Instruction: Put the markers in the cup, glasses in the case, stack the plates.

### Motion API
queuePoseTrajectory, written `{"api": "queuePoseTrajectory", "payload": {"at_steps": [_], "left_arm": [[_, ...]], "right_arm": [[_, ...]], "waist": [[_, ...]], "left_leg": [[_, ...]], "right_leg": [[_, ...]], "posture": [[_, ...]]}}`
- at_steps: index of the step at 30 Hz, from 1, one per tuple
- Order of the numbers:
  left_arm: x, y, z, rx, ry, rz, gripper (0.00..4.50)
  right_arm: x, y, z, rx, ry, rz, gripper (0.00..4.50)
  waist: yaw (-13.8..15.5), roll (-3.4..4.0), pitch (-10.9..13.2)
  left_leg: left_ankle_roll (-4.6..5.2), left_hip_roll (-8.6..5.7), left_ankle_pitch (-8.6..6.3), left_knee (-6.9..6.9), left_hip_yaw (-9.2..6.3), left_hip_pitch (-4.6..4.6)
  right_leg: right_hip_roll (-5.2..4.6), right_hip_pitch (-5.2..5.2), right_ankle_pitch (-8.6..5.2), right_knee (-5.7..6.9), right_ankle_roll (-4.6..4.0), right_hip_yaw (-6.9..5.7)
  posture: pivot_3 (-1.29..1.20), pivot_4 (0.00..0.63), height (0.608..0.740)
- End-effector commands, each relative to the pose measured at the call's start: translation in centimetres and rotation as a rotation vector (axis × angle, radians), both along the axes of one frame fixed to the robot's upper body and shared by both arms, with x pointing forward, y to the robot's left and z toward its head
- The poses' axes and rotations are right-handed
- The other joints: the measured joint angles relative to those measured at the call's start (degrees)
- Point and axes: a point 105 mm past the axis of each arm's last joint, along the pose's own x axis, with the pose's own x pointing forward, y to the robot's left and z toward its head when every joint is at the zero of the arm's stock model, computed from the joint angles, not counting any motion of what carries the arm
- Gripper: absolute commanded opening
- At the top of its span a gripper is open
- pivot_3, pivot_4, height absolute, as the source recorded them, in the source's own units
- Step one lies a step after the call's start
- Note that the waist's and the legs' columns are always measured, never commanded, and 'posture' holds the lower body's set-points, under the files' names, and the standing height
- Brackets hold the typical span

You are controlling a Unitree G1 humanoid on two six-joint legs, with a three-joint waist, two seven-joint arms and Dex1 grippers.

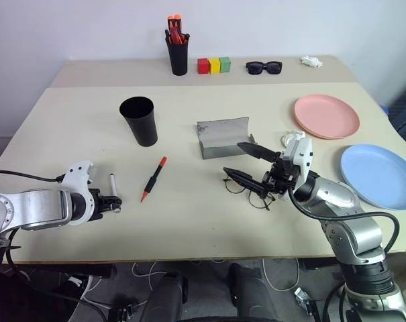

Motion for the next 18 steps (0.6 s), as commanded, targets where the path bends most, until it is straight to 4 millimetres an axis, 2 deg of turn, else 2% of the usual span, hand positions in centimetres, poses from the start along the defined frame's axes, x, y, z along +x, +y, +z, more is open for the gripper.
{"api": "queuePoseTrajectory", "payload": {"at_steps": [1,5,8,10,14,17,18], "left_arm": [[-0.5,-0.5,-1.0,-0.019,0.040,-0.026,0.05],[0.0,0.1,0.1,0.009,-0.015,0.025,0.05],[1.4,1.9,2.7,0.113,-0.147,0.133,0.05],[2.4,3.4,4.6,0.219,-0.311,0.173,0.05],[2.5,4.5,5.9,0.374,-0.484,0.136,0.05],[2.8,5.9,7.8,0.433,-0.776,0.213,0.05],[2.9,6.0,9.1,0.426,-0.903,0.217,0.05]], "right_arm": [[-0.4,0.0,1.5,0.007,-0.062,0.001,3.55],[-0.4,-0.1,1.5,0.003,-0.064,-0.004,3.55],[-0.4,-0.2,1.5,0.004,-0.063,-0.003,3.55],[-0.3,-0.3,1.5,0.001,-0.062,-0.002,3.55],[-0.2,-0.4,1.5,-0.007,-0.057,0.012,3.55],[-0.3,-0.4,1.5,0.003,-0.024,0.053,3.55],[-0.7,-0.3,1.4,0.016,0.007,0.087,3.55]], "waist": [[0.0,0.01,0.0],[0.0,0.01,0.0],[-0.1,-0.03,0.0],[-0.2,-0.03,0.0],[-0.3,0.00,0.0],[-0.4,0.09,0.0],[-0.3,-0.01,0.0]], "left_leg": [[0.00,0.00,0.00,0.00,0.00,0.02],[0.00,0.00,0.00,0.00,-0.01,0.02],[0.00,0.01,0.00,0.00,-0.04,0.01],[-0.03,0.02,0.01,0.00,-0.04,-0.04],[-0.03,0.02,0.01,-0.05,0.07,-0.10],[-0.02,0.04,0.01,-0.11,0.15,-0.10],[-0.02,0.04,0.01,-0.13,0.19,-0.10]], "right_leg": [[0.00,0.01,0.00,0.00,0.00,0.00],[0.00,0.01,0.00,0.00,0.00,0.00],[0.00,0.00,0.00,0.00,0.00,0.00],[0.01,-0.04,0.00,-0.01,-0.01,-0.02],[0.02,-0.12,-0.01,-0.08,-0.02,0.00],[0.02,-0.13,-0.01,-0.15,-0.02,0.02],[0.01,-0.14,-0.01,-0.19,-0.03,0.04]], "posture": [[0.00,0.150,0.740],[0.00,0.150,0.740],[0.00,0.150,0.740],[0.00,0.150,0.740],[0.00,0.150,0.740],[0.00,0.150,0.740],[0.00,0.150,0.740]]}}
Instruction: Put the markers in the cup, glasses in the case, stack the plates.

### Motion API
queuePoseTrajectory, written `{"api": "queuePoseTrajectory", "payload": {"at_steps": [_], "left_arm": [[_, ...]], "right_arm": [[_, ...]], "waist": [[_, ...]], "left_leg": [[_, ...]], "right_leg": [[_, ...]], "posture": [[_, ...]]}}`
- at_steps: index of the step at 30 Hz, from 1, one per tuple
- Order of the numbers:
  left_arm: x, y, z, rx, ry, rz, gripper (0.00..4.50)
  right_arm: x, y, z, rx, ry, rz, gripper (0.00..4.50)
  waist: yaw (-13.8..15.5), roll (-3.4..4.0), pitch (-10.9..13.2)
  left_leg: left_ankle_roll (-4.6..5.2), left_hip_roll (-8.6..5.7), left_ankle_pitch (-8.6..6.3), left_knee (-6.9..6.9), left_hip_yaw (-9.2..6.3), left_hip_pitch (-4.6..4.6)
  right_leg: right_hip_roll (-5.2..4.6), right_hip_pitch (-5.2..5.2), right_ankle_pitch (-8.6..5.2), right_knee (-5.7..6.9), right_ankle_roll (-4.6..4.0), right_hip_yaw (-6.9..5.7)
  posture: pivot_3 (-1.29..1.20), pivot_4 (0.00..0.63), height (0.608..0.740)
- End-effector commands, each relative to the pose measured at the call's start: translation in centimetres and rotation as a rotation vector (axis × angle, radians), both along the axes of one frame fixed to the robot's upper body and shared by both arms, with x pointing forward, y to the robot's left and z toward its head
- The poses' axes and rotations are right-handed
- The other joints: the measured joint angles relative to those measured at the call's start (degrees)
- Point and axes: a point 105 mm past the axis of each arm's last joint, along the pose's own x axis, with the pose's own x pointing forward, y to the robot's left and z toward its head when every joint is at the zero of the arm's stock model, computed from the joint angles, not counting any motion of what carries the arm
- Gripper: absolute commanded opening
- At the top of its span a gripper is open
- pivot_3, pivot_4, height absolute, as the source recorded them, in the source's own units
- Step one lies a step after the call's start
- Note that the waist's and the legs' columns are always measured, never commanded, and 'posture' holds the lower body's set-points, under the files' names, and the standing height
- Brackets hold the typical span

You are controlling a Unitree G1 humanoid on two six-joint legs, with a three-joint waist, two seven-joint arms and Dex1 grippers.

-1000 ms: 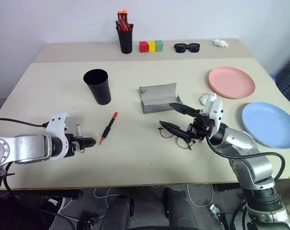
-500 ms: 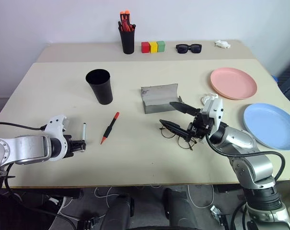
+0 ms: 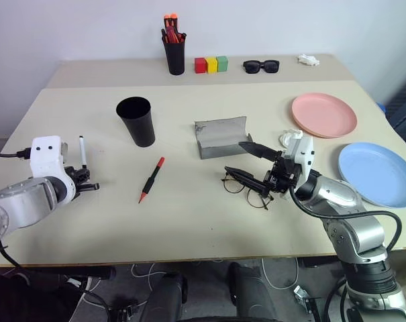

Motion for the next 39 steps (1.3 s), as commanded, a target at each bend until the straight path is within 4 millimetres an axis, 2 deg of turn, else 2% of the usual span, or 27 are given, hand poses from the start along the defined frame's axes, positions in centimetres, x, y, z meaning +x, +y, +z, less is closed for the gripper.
{"api": "queuePoseTrajectory", "payload": {"at_steps": [1,4,6,10,12,18,20,24,27,31,38,39], "left_arm": [[0.5,1.0,5.2,0.118,-0.399,-0.019,0.05],[1.5,0.5,7.8,0.122,-0.582,-0.107,0.05],[2.7,0.1,10.6,0.105,-0.724,-0.151,0.05],[4.6,-1.2,14.6,0.113,-0.879,-0.263,0.05],[6.0,-2.0,15.4,0.113,-0.907,-0.311,0.05],[9.6,-4.8,14.9,0.042,-0.933,-0.392,0.05],[10.9,-6.3,14.1,0.038,-0.932,-0.442,0.05],[12.4,-7.0,12.3,0.016,-0.915,-0.447,0.05],[12.6,-7.7,10.9,0.001,-0.879,-0.486,0.05],[12.8,-7.3,10.2,-0.005,-0.859,-0.469,0.05],[13.1,-7.9,9.0,-0.033,-0.816,-0.474,0.05],[13.1,-7.9,9.0,-0.038,-0.818,-0.470,0.91]], "right_arm": [[-0.9,0.0,1.0,0.034,0.030,0.086,3.55],[-1.5,-0.1,1.0,0.062,0.100,0.146,3.55],[-1.8,-0.2,1.0,0.069,0.137,0.175,3.55],[-1.5,-0.8,1.0,0.056,0.147,0.154,3.55],[-1.2,-1.0,1.0,0.037,0.124,0.132,3.55],[-0.6,-0.9,1.4,0.032,0.079,0.097,3.55],[-0.4,-0.9,1.6,0.031,0.070,0.090,3.55],[-0.3,-1.1,1.7,0.024,0.060,0.075,3.55],[-0.4,-1.4,2.0,0.030,0.057,0.065,3.55],[-0.3,-1.7,1.8,0.025,0.057,0.047,3.55],[-0.3,-1.5,1.9,0.028,0.049,0.045,3.55],[-0.2,-1.5,1.9,0.027,0.046,0.044,3.55]], "waist": [[0.2,-0.13,0.0],[1.2,-0.19,0.0],[1.8,-0.22,0.0],[1.5,-0.26,0.0],[1.4,-0.26,0.0],[1.1,-0.27,0.0],[1.2,-0.28,0.0],[1.1,-0.29,0.0],[0.8,-0.29,0.0],[0.7,-0.30,0.0],[0.3,-0.30,0.0],[0.3,-0.30,0.0]], "left_leg": [[0.00,0.03,0.00,0.01,-0.04,-0.02],[0.00,0.04,0.01,0.07,-0.08,-0.07],[0.01,0.03,0.01,0.18,-0.10,-0.05],[0.05,0.01,-0.01,0.26,-0.15,0.02],[0.08,0.01,-0.03,0.25,-0.14,0.01],[0.10,0.02,-0.03,0.24,-0.12,0.03],[0.10,0.02,-0.03,0.25,-0.13,0.02],[0.11,0.01,-0.03,0.26,-0.14,-0.01],[0.15,0.01,-0.06,0.26,-0.13,0.00],[0.16,0.01,-0.06,0.26,-0.14,-0.02],[0.16,0.01,-0.06,0.26,-0.16,-0.01],[0.16,0.01,-0.06,0.26,-0.17,-0.01]], "right_leg": [[0.02,0.00,0.00,0.00,0.00,-0.03],[0.03,0.07,0.03,-0.08,-0.09,-0.08],[0.02,0.17,0.06,-0.10,-0.14,-0.11],[0.01,0.33,0.08,-0.15,-0.10,-0.17],[0.02,0.29,0.12,-0.11,0.00,-0.18],[0.02,0.29,0.20,-0.09,0.16,-0.18],[0.02,0.28,0.21,-0.09,0.17,-0.19],[0.02,0.28,0.22,-0.12,0.19,-0.19],[0.02,0.25,0.22,-0.08,0.19,-0.19],[0.02,0.23,0.24,-0.07,0.22,-0.19],[0.02,0.23,0.25,-0.04,0.24,-0.19],[0.02,0.23,0.25,-0.04,0.24,-0.19]], "posture": [[0.00,0.150,0.740],[0.00,0.150,0.740],[0.00,0.150,0.740],[0.00,0.150,0.740],[0.00,0.150,0.740],[0.00,0.150,0.740],[0.00,0.150,0.740],[0.00,0.150,0.740],[0.00,0.150,0.740],[0.00,0.150,0.740],[0.00,0.150,0.740],[0.00,0.150,0.740]]}}
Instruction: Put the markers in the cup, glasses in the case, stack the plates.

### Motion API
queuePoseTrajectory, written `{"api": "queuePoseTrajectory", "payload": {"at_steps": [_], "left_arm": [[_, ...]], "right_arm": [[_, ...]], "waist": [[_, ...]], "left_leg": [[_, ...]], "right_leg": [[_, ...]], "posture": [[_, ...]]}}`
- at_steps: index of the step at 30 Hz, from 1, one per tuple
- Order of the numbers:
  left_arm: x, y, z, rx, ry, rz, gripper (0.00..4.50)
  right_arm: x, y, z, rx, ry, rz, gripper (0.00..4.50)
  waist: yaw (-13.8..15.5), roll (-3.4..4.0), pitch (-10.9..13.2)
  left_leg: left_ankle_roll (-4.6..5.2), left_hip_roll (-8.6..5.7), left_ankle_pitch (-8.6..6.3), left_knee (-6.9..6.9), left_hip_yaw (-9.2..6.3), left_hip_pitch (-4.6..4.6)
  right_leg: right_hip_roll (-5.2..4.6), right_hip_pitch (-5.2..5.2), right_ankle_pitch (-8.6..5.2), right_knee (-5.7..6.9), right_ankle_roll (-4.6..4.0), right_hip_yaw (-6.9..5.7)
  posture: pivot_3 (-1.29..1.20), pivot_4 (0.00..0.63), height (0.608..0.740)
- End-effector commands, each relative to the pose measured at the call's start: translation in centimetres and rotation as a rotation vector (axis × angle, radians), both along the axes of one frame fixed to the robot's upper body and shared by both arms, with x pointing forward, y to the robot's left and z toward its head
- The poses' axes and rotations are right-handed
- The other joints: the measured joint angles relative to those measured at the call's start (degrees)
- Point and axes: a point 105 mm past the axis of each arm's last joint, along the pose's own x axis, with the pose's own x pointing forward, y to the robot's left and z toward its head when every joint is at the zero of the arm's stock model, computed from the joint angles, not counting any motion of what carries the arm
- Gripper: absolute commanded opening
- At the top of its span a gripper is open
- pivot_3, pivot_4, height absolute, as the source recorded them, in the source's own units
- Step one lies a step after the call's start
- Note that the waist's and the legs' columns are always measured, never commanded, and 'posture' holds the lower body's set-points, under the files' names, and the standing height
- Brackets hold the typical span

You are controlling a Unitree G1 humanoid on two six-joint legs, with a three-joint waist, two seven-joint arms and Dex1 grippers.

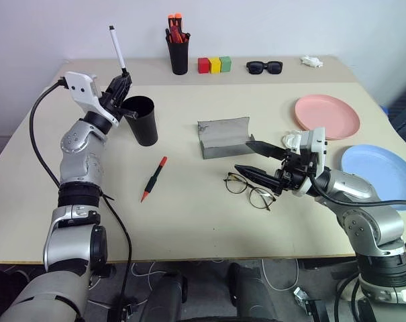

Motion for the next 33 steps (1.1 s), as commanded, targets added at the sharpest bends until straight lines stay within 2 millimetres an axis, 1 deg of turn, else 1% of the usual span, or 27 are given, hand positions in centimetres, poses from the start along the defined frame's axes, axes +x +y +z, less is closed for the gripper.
{"api": "queuePoseTrajectory", "payload": {"at_steps": [1,4,7,8,12,14,16,18,20,21,23,25,28,31,32,33], "left_arm": [[-0.3,0.2,0.9,0.002,-0.035,0.018,1.36],[-0.3,0.1,0.9,0.000,-0.039,0.024,2.78],[-0.5,-0.2,1.1,0.000,-0.046,0.008,4.30],[-0.6,-0.2,1.2,0.001,-0.050,0.006,4.42],[-1.0,-0.6,1.8,0.016,-0.043,-0.011,4.42],[-1.7,-1.5,2.1,0.002,0.031,-0.094,4.42],[-3.0,-2.6,2.7,-0.013,0.095,-0.198,4.42],[-4.2,-3.1,3.2,-0.049,0.197,-0.264,4.42],[-5.8,-3.7,2.9,0.022,0.307,-0.319,4.42],[-6.3,-3.8,2.6,0.058,0.343,-0.322,4.42],[-7.2,-4.1,0.9,0.139,0.500,-0.319,4.42],[-8.2,-4.3,0.0,0.185,0.595,-0.325,4.42],[-8.8,-4.4,-0.8,0.226,0.662,-0.311,4.42],[-8.3,-3.4,-3.2,0.262,0.778,-0.187,4.42],[-8.5,-3.3,-4.8,0.271,0.861,-0.165,4.42],[-8.8,-3.3,-5.9,0.276,0.917,-0.155,4.42]], "right_arm": [[-0.2,0.0,1.4,0.006,-0.068,0.002,3.55],[-0.2,0.0,1.4,0.004,-0.070,0.002,3.55],[-0.2,0.0,1.4,0.004,-0.068,-0.001,3.55],[-0.2,-0.1,1.3,0.003,-0.067,-0.001,3.55],[-0.1,0.0,1.2,0.003,-0.067,-0.003,3.55],[-0.1,0.0,1.2,0.003,-0.069,-0.004,3.55],[-0.1,0.0,1.2,0.004,-0.068,-0.004,3.55],[-0.2,-0.1,1.1,0.003,-0.066,-0.004,3.55],[-0.1,-0.1,1.0,0.001,-0.066,-0.006,3.55],[-0.1,-0.1,0.9,0.001,-0.067,-0.006,3.55],[0.0,-0.1,0.9,0.001,-0.069,-0.008,3.55],[0.1,-0.1,0.7,0.001,-0.070,-0.009,3.55],[0.1,0.0,0.7,0.004,-0.073,-0.004,3.55],[0.1,0.2,0.7,0.005,-0.074,0.000,3.55],[0.1,0.2,0.7,0.003,-0.075,-0.002,3.55],[0.1,0.2,0.7,0.002,-0.076,-0.003,3.55]], "waist": [[0.0,0.00,0.0],[0.0,0.00,0.0],[-0.1,0.00,0.0],[-0.1,0.00,0.0],[0.0,0.00,0.0],[-0.1,0.00,0.0],[-0.2,0.00,0.0],[-0.4,0.01,0.0],[-0.5,0.01,0.0],[-0.6,0.02,0.0],[-0.6,0.03,0.0],[-0.5,0.04,0.0],[-0.2,0.04,0.0],[-0.3,0.03,0.0],[-0.3,0.03,0.0],[-0.3,0.04,0.0]], "left_leg": [[0.00,0.00,0.00,0.00,0.00,0.00],[0.00,0.00,0.00,0.00,0.00,0.00],[0.00,0.00,0.00,0.00,0.00,0.00],[0.00,0.00,0.00,0.00,0.00,0.00],[0.00,0.00,0.00,0.00,-0.01,0.00],[0.00,0.00,0.00,0.00,-0.01,0.00],[0.01,0.00,-0.01,0.00,-0.02,-0.01],[0.02,0.00,-0.01,0.00,-0.05,-0.02],[0.03,0.01,-0.02,-0.01,-0.07,-0.01],[0.03,0.01,-0.02,-0.01,-0.07,-0.02],[0.03,0.01,-0.02,-0.02,-0.06,0.01],[0.03,0.00,-0.02,-0.02,-0.06,0.03],[0.03,0.00,-0.02,-0.01,-0.06,0.02],[0.02,-0.01,-0.01,-0.01,-0.06,0.03],[0.02,-0.01,-0.01,-0.01,-0.07,0.03],[0.02,0.00,-0.01,-0.02,-0.07,0.04]], "right_leg": [[0.00,0.00,0.00,0.00,0.00,0.00],[0.00,0.00,0.00,0.00,0.00,0.00],[0.00,0.00,0.00,0.00,0.00,0.00],[0.00,0.00,0.00,0.00,0.00,0.00],[0.00,0.00,0.00,0.01,0.00,0.00],[0.00,0.00,0.00,0.01,0.00,0.01],[0.00,-0.01,0.00,0.03,0.01,0.01],[0.00,-0.05,-0.01,0.05,0.01,0.01],[0.01,-0.07,-0.02,0.10,0.03,0.01],[0.02,-0.08,-0.02,0.11,0.03,0.01],[0.03,-0.08,-0.04,0.14,0.03,0.02],[0.03,-0.07,-0.04,0.16,0.04,0.03],[0.03,-0.05,-0.05,0.16,0.04,0.03],[0.03,-0.05,-0.05,0.16,0.03,0.03],[0.03,-0.06,-0.05,0.16,0.03,0.03],[0.03,-0.06,-0.05,0.15,0.03,0.02]], "posture": [[0.00,0.150,0.740],[0.00,0.150,0.740],[0.00,0.150,0.740],[0.00,0.150,0.740],[0.00,0.150,0.740],[0.00,0.150,0.740],[0.00,0.150,0.740],[0.00,0.150,0.740],[0.00,0.150,0.740],[0.00,0.150,0.740],[0.00,0.150,0.740],[0.00,0.150,0.740],[0.00,0.150,0.740],[0.00,0.150,0.740],[0.00,0.150,0.740],[0.00,0.150,0.740]]}}
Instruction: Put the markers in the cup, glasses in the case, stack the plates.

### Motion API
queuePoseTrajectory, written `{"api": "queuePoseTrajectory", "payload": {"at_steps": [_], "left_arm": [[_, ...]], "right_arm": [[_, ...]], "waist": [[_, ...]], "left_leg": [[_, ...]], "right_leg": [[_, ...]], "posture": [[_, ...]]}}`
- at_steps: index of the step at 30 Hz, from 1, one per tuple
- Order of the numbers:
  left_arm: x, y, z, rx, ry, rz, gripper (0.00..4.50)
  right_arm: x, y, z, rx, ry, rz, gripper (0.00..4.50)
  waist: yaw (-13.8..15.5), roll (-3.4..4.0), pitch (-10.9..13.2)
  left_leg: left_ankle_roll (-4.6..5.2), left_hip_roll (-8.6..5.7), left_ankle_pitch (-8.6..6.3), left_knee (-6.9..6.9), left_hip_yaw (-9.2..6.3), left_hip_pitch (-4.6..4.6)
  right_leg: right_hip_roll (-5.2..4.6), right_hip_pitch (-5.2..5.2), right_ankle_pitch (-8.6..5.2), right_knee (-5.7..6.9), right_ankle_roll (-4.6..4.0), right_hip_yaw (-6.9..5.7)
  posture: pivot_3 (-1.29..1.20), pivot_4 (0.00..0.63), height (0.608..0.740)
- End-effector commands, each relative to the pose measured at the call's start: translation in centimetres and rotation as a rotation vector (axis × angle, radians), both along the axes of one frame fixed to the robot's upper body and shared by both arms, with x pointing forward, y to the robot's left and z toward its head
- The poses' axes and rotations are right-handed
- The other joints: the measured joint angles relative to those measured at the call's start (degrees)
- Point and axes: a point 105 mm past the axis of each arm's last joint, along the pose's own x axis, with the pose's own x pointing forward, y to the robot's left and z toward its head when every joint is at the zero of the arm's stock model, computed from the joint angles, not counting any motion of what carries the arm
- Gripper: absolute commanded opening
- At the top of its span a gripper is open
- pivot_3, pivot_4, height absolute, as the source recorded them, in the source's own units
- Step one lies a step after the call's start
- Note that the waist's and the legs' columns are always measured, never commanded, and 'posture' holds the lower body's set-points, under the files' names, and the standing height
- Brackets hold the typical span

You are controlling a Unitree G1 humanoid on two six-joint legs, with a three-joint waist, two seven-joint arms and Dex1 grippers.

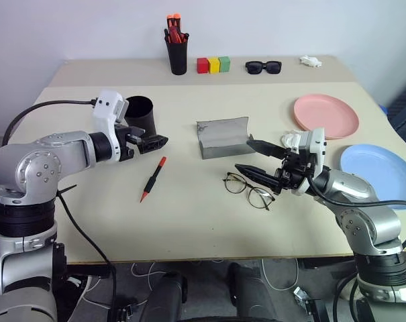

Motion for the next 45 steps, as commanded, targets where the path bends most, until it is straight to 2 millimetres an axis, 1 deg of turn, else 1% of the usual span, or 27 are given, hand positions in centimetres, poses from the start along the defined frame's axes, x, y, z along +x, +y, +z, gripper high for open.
{"api": "queuePoseTrajectory", "payload": {"at_steps": [1,4,6,9,11,13,15,16,18,20,22,23,24,25,26,29,30,31,32,33,35,38,40,41,42,43,45], "left_arm": [[-0.6,0.2,-2.9,0.074,0.140,0.052,4.42],[-2.1,-0.9,-5.1,0.095,0.313,-0.029,4.42],[-2.6,-1.0,-6.1,0.132,0.374,-0.056,4.42],[-2.8,-0.9,-6.8,0.164,0.402,-0.060,4.42],[-2.7,-0.2,-7.7,0.234,0.413,-0.031,4.42],[-2.7,-0.3,-8.7,0.262,0.431,-0.035,4.42],[-2.6,-0.7,-9.2,0.246,0.449,-0.041,4.42],[-2.5,-1.1,-9.5,0.251,0.443,-0.050,4.19],[-2.4,-1.7,-9.6,0.235,0.446,-0.060,3.57],[-2.3,-1.7,-9.2,0.229,0.440,-0.063,2.69],[-2.1,-1.5,-8.8,0.233,0.421,-0.057,1.63],[-1.9,-1.4,-8.5,0.231,0.403,-0.055,1.11],[-1.7,-1.4,-8.1,0.230,0.380,-0.059,0.68],[-1.3,-1.5,-7.4,0.222,0.329,-0.068,0.13],[-0.6,-2.0,-6.2,0.190,0.244,-0.083,0.01],[1.7,-3.2,-1.3,0.072,-0.036,-0.112,0.01],[2.1,-3.5,-0.3,0.054,-0.098,-0.117,0.01],[2.7,-3.9,1.8,-0.046,-0.212,-0.114,0.01],[3.2,-4.1,3.6,-0.103,-0.333,-0.110,0.01],[3.6,-4.0,5.3,-0.142,-0.443,-0.099,0.01],[4.0,-3.5,7.3,-0.152,-0.610,-0.083,0.01],[4.7,-1.5,10.1,-0.179,-0.808,0.023,0.01],[5.2,0.0,11.1,-0.149,-0.905,0.082,0.01],[5.3,0.6,11.2,-0.128,-0.936,0.101,0.01],[5.5,0.9,11.3,-0.114,-0.955,0.109,0.01],[6.0,1.8,11.3,-0.126,-0.957,0.162,0.01],[6.8,3.1,11.0,-0.140,-0.949,0.222,0.01]], "right_arm": [[-0.2,0.4,0.9,0.013,-0.051,0.013,3.55],[-0.3,0.5,0.9,0.014,-0.049,0.016,3.55],[-0.4,0.5,0.9,0.013,-0.050,0.013,3.55],[-0.3,0.4,1.0,0.012,-0.054,0.005,3.55],[-0.4,0.3,0.9,0.011,-0.054,0.000,3.55],[-0.4,0.1,0.9,0.009,-0.055,-0.008,3.55],[-0.4,0.1,0.8,0.007,-0.055,-0.011,3.55],[-0.4,0.1,0.9,0.008,-0.058,-0.013,3.55],[-0.4,0.1,1.0,0.006,-0.061,-0.019,3.55],[-0.4,0.0,1.0,0.003,-0.065,-0.023,3.55],[-0.3,-0.1,1.0,-0.001,-0.066,-0.028,3.55],[-0.3,-0.1,0.9,-0.005,-0.067,-0.030,3.55],[-0.3,-0.1,0.9,-0.006,-0.067,-0.030,3.55],[-0.3,-0.1,0.9,-0.005,-0.067,-0.030,3.55],[-0.3,-0.1,0.9,-0.004,-0.068,-0.030,3.55],[-0.1,0.0,0.9,-0.001,-0.071,-0.029,3.55],[-0.1,0.0,0.9,-0.001,-0.073,-0.029,3.55],[0.0,0.0,1.0,0.000,-0.074,-0.029,3.55],[0.1,0.0,1.0,0.001,-0.075,-0.027,3.55],[0.1,0.0,1.1,0.001,-0.077,-0.025,3.55],[0.3,0.1,1.1,0.002,-0.079,-0.023,3.55],[0.3,0.1,1.2,0.002,-0.078,-0.018,3.55],[0.3,0.1,1.2,0.000,-0.078,-0.016,3.55],[0.2,0.1,1.2,0.000,-0.078,-0.016,3.55],[0.2,0.1,1.2,0.000,-0.079,-0.015,3.55],[0.3,0.1,1.2,-0.004,-0.082,-0.020,3.55],[0.3,0.1,1.2,-0.007,-0.086,-0.022,3.55]], "waist": [[0.0,0.00,0.0],[0.0,-0.02,0.0],[0.0,-0.02,0.0],[0.0,-0.02,0.0],[0.0,-0.02,0.0],[0.0,0.03,0.0],[0.1,0.11,-0.1],[0.2,0.14,-0.1],[0.3,0.18,-0.1],[0.4,0.17,-0.1],[0.3,0.18,-0.1],[0.2,0.17,-0.1],[0.2,0.17,-0.1],[0.2,0.17,-0.1],[0.2,0.16,-0.1],[0.3,0.11,-0.1],[0.3,0.10,-0.1],[0.3,0.10,-0.1],[0.3,0.12,-0.1],[0.3,0.11,-0.1],[0.2,0.11,-0.1],[0.0,0.11,-0.1],[0.2,0.11,-0.1],[0.2,0.11,-0.1],[0.2,0.11,-0.1],[0.2,0.11,-0.1],[0.4,0.11,-0.1]], "left_leg": [[0.00,0.00,0.00,0.00,0.01,0.00],[0.00,0.00,0.00,0.00,0.00,-0.02],[0.00,0.00,0.00,0.00,0.01,-0.01],[-0.01,0.00,0.00,0.00,0.00,-0.02],[-0.01,0.00,0.00,0.00,0.01,-0.02],[-0.01,0.00,0.00,0.00,0.01,0.00],[-0.01,0.00,0.00,-0.01,0.02,0.05],[-0.03,0.00,0.01,-0.01,0.02,0.08],[-0.03,0.00,0.01,-0.01,0.01,0.23],[-0.03,-0.01,0.01,-0.01,0.00,0.38],[-0.02,-0.03,0.01,-0.01,0.00,0.40],[-0.02,-0.03,0.00,-0.01,0.00,0.40],[-0.01,-0.03,0.00,-0.01,0.00,0.38],[-0.01,-0.03,0.00,-0.01,0.00,0.37],[-0.01,-0.03,0.00,-0.02,0.01,0.36],[-0.06,-0.03,0.03,0.00,-0.01,0.13],[-0.10,-0.02,0.05,0.01,-0.03,0.05],[-0.12,-0.03,0.06,0.01,-0.02,0.02],[-0.12,-0.03,0.06,0.01,-0.02,-0.01],[-0.12,-0.03,0.06,0.00,0.00,0.00],[-0.12,-0.03,0.06,-0.01,0.00,-0.01],[-0.12,-0.01,0.06,-0.03,0.06,0.00],[-0.12,-0.02,0.06,-0.03,0.06,-0.01],[-0.11,-0.02,0.06,-0.03,0.06,-0.02],[-0.11,-0.03,0.06,-0.02,0.06,-0.02],[-0.11,-0.03,0.06,-0.02,0.07,-0.03],[-0.10,-0.04,0.06,-0.02,0.06,-0.03]], "right_leg": [[0.00,0.00,0.00,0.00,0.00,0.01],[0.00,-0.01,0.00,0.00,0.00,0.00],[0.00,-0.01,0.00,0.00,0.00,0.00],[0.00,-0.02,0.00,0.00,-0.01,0.00],[0.00,-0.02,0.00,0.00,-0.01,0.01],[0.00,0.00,-0.01,-0.01,-0.02,0.01],[-0.01,0.05,-0.01,0.00,-0.02,0.02],[-0.01,0.08,-0.01,0.00,-0.02,0.02],[-0.01,0.24,-0.02,-0.01,-0.02,0.01],[-0.02,0.42,-0.12,-0.03,-0.13,0.01],[-0.03,0.44,-0.18,-0.03,-0.09,0.01],[-0.04,0.44,-0.17,-0.04,-0.06,0.02],[-0.04,0.43,-0.12,-0.04,0.04,0.02],[-0.04,0.41,-0.11,-0.04,0.06,0.02],[-0.04,0.39,-0.11,-0.04,0.06,0.02],[-0.04,0.21,-0.09,-0.05,0.04,0.01],[-0.04,0.14,-0.08,-0.05,0.03,0.00],[-0.05,0.11,-0.07,-0.08,0.02,0.01],[-0.05,0.09,-0.07,-0.09,0.02,0.01],[-0.06,0.08,-0.07,-0.09,0.02,0.01],[-0.06,0.07,-0.06,-0.12,0.01,0.01],[-0.05,0.03,-0.05,-0.12,0.01,0.02],[-0.05,0.03,-0.05,-0.12,0.02,0.03],[-0.05,0.03,-0.04,-0.13,0.03,0.03],[-0.06,0.04,-0.04,-0.14,0.03,0.03],[-0.06,0.04,-0.04,-0.14,0.04,0.02],[-0.06,0.05,-0.04,-0.15,0.04,0.02]], "posture": [[0.00,0.150,0.740],[0.00,0.150,0.740],[0.00,0.150,0.740],[0.00,0.150,0.740],[0.00,0.150,0.740],[0.00,0.150,0.740],[0.00,0.150,0.740],[0.00,0.150,0.740],[0.00,0.150,0.740],[0.00,0.150,0.740],[0.00,0.150,0.740],[0.00,0.150,0.740],[0.00,0.150,0.740],[0.00,0.150,0.740],[0.00,0.150,0.740],[0.00,0.150,0.740],[0.00,0.150,0.740],[0.00,0.150,0.740],[0.00,0.150,0.740],[0.00,0.150,0.740],[0.00,0.150,0.740],[0.00,0.150,0.740],[0.00,0.150,0.740],[0.00,0.150,0.740],[0.00,0.150,0.740],[0.00,0.150,0.740],[0.00,0.150,0.740]]}}
